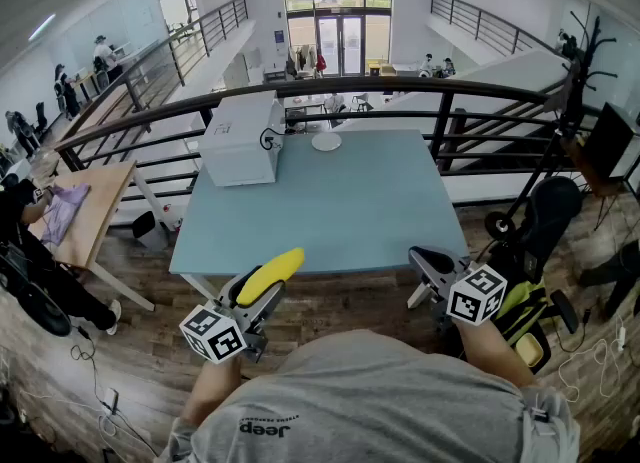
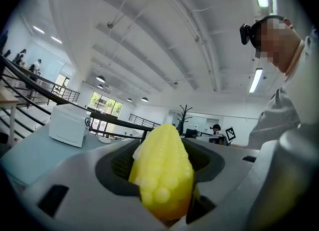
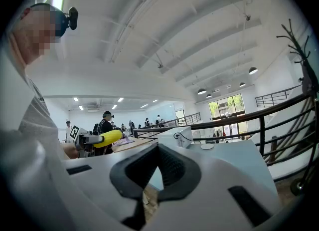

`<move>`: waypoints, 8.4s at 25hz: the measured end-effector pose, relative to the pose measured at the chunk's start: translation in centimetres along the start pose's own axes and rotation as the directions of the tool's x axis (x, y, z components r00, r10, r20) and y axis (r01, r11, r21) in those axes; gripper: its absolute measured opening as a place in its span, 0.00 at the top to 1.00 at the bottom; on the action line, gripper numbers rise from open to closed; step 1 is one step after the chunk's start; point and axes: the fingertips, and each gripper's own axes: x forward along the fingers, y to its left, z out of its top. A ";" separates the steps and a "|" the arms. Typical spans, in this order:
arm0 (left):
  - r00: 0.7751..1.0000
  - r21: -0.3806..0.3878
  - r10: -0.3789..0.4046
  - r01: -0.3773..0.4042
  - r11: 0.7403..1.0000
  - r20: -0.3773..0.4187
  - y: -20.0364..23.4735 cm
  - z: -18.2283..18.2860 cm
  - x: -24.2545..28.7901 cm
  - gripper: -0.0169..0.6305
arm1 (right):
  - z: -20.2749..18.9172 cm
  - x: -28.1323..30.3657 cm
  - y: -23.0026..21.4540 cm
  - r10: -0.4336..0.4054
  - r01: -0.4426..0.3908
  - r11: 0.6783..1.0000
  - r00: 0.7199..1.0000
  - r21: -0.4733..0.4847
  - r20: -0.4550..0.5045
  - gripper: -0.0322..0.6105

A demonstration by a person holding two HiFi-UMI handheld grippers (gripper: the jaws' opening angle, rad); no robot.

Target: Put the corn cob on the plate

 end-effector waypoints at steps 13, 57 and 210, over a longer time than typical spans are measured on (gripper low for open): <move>1.000 -0.013 -0.005 0.005 1.000 -0.009 -0.5 -0.1 1.7 0.57 | 0.4 -0.4 -1.2 0.005 -0.005 1.000 1.000 0.009 0.004 0.93; 0.995 -0.058 -0.104 0.103 0.993 -0.014 8.2 2.9 14.8 0.57 | 5.1 9.3 -9.5 0.059 -0.059 0.998 0.998 0.000 -0.001 0.92; 0.864 0.327 0.235 -0.087 0.941 -0.446 62.5 -16.1 71.5 0.57 | -13.3 67.6 -58.4 0.136 -0.142 0.989 0.983 -0.044 -0.120 0.92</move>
